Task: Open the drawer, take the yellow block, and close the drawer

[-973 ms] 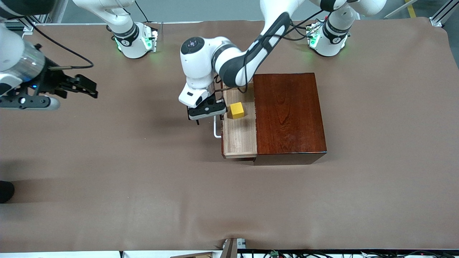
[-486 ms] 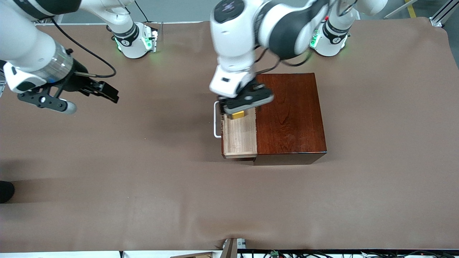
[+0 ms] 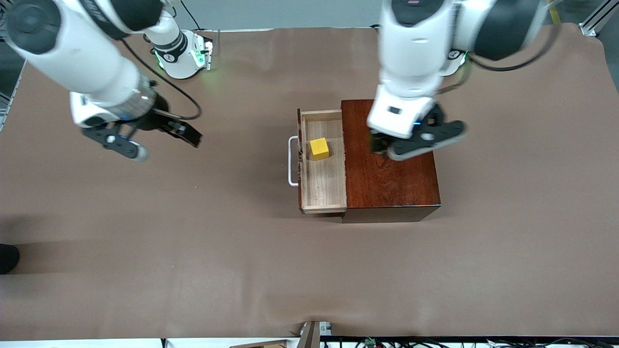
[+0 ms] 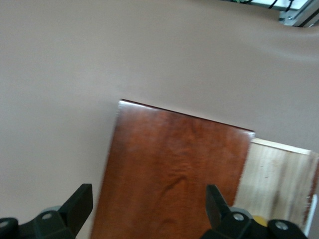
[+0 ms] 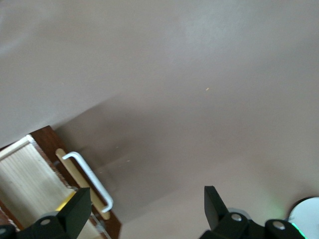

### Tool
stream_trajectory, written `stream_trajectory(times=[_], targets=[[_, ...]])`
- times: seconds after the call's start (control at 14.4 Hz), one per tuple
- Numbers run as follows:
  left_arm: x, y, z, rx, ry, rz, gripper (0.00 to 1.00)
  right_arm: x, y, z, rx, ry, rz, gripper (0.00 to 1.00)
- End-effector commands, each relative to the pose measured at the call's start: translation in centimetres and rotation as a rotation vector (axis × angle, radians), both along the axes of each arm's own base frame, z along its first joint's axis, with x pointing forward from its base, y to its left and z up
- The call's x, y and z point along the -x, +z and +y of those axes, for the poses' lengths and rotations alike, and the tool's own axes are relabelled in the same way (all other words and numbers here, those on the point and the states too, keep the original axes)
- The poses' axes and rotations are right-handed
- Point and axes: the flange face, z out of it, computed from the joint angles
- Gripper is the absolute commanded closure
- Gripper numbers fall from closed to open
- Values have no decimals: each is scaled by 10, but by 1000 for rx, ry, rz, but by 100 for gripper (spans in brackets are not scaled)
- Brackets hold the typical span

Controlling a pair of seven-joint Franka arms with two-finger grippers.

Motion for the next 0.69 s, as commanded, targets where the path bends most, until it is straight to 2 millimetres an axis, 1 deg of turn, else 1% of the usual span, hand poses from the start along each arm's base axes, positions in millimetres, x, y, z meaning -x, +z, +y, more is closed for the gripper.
stream_trajectory(times=[0.0, 0.14, 0.35, 0.42, 0.56, 0.63], targets=[[16, 27, 60, 38, -55, 36, 0, 1, -10, 25, -6, -95, 1, 0], [20, 37, 104, 42, -110, 51, 0, 5, -20, 46, -2, -125, 5, 0], [24, 44, 153, 43, -119, 63, 0, 5, -30, 62, -2, -211, 11, 0], [24, 43, 163, 44, -117, 69, 0, 7, -33, 68, 2, -232, 17, 0], [23, 39, 174, 41, -121, 82, 0, 9, -41, 84, -1, -284, 14, 0], [19, 35, 188, 40, -112, 87, 0, 11, -48, 95, 1, -327, 15, 0]])
